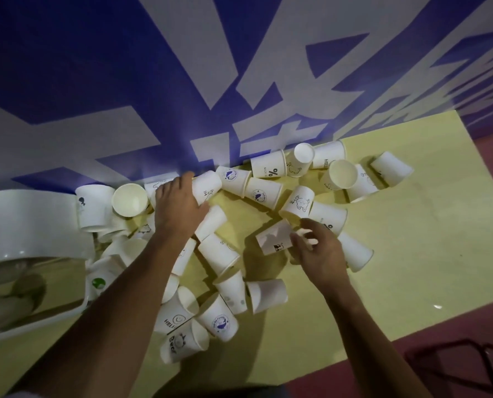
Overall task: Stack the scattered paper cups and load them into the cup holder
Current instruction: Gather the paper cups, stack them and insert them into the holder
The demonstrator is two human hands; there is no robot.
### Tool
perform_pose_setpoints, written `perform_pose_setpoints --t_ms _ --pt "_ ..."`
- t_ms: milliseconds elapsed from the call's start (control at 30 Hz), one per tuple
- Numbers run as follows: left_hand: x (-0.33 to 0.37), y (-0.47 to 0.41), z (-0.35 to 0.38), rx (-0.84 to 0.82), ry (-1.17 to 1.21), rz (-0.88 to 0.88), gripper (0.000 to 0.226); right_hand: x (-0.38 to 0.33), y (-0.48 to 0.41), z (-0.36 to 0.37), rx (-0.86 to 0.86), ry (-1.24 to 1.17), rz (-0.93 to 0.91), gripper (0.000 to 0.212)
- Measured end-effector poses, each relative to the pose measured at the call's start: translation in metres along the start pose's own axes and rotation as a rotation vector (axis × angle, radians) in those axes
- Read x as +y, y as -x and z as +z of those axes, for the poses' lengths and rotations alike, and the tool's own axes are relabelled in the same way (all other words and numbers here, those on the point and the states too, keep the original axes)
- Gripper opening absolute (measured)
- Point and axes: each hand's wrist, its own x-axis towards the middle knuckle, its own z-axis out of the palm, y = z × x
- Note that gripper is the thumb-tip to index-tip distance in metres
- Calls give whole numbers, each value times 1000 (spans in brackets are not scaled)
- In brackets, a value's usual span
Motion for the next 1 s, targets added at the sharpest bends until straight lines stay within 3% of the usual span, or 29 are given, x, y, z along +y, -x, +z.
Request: perform_pose_setpoints --t_ms 133,267,367,600,800,1000 --pt "15 26 -30 73 260 -21 68 5 -14 -13 107 31 51 55" --pt "32 62 -40 108 369 41 65 11 -17 -9 53 152 50 64" --pt "38 79 -32 79 404 95 65 2 -12 8 -18 192 23 52" --pt "42 98 -30 -32 507 24 85 -10 -5 41 -34 156 71 19" --pt "27 115 -39 -11 522 30 86 -22 7 41 -126 90 -6 12" --pt "-1 133 -50 0 604 25 69 -51 32 37 -156 6 -11 17"
